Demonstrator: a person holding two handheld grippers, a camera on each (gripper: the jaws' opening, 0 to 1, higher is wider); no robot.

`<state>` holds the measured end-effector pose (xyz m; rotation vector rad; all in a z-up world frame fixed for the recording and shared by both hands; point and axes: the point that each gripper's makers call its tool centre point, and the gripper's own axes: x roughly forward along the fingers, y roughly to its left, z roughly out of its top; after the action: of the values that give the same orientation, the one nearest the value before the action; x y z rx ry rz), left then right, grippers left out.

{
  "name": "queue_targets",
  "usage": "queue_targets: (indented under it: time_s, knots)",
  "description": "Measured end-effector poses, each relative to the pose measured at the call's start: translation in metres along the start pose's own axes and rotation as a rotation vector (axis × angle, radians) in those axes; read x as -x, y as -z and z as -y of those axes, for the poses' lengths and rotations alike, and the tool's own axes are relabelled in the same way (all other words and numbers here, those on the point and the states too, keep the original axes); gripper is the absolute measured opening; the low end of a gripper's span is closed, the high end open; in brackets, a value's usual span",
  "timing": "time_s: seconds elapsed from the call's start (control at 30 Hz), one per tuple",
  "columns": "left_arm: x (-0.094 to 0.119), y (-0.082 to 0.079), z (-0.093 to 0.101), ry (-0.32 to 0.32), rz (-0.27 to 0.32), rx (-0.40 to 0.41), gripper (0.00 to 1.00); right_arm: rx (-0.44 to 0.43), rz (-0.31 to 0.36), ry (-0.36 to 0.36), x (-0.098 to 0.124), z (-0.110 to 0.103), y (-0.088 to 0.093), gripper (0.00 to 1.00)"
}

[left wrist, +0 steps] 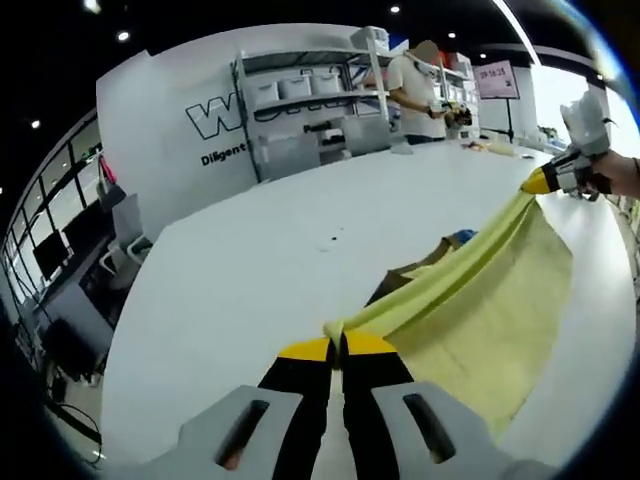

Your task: Fold the garment on the visible template until the final outline fits inside the template.

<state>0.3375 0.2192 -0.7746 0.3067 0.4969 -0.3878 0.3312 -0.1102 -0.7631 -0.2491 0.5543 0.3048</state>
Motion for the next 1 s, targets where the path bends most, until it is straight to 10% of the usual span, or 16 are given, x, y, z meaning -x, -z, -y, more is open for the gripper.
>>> queue_targets:
  time_s: [1.0]
  knots:
    - [-0.042,0.031,0.001,0.016,-0.111,-0.080,0.05,-0.006,-0.139,-0.015,-0.062,0.007,0.041,0.00]
